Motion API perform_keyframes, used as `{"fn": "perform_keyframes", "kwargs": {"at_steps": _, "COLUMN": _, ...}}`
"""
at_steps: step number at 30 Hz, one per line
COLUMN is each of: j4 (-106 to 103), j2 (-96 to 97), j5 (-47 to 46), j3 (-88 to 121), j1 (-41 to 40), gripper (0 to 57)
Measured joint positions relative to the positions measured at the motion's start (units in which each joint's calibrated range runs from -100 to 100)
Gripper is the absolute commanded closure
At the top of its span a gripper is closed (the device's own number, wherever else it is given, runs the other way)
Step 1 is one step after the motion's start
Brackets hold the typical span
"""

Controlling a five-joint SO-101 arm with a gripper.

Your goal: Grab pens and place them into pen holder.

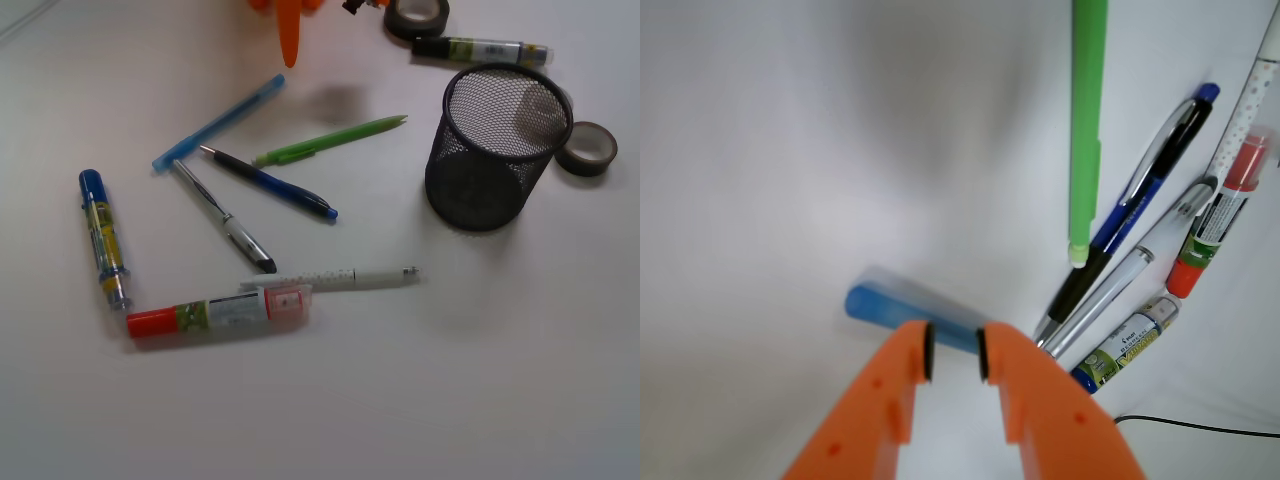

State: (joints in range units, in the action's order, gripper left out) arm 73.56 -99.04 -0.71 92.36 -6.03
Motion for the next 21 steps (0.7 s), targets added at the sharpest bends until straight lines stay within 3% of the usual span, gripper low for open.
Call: {"fn": "perform_keyframes", "kwargs": {"at_steps": 21, "j4": -7.5, "j2": 11.1, "j5": 1.0, "j3": -0.4, "j1": 1.7, "gripper": 51.6}}
